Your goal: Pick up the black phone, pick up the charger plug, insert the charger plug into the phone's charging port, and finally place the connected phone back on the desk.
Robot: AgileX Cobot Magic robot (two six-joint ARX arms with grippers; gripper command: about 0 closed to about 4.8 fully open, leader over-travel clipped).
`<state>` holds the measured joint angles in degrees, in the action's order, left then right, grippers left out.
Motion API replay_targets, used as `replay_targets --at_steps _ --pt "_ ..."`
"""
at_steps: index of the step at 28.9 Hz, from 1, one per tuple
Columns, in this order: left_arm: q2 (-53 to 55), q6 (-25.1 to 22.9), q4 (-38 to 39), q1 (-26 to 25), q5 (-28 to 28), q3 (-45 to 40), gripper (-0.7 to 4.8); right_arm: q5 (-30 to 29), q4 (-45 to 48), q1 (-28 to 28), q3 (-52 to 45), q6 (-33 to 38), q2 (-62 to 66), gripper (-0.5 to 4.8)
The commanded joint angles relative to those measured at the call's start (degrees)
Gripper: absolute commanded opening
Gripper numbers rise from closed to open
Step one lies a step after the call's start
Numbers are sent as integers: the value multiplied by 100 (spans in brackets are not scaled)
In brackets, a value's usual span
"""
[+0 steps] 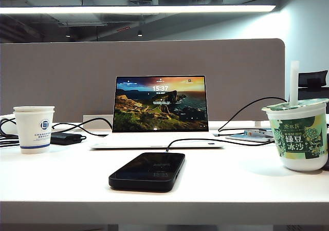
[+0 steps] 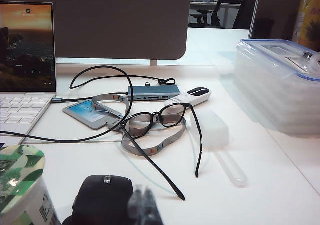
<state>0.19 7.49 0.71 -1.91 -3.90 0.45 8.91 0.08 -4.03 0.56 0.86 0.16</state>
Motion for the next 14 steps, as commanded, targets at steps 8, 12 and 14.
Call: replay_targets --at_steps 8,12,14 --pt "2 -11 -52 -4 2 -2 -6 -413 111 4 7 39 0 -5" --pt "2 -11 -52 -4 2 -2 -6 -413 101 -2 9 42 0 -5" --pt "2 -11 -52 -4 0 -2 -6 -391 101 -7 9 42 0 -5"
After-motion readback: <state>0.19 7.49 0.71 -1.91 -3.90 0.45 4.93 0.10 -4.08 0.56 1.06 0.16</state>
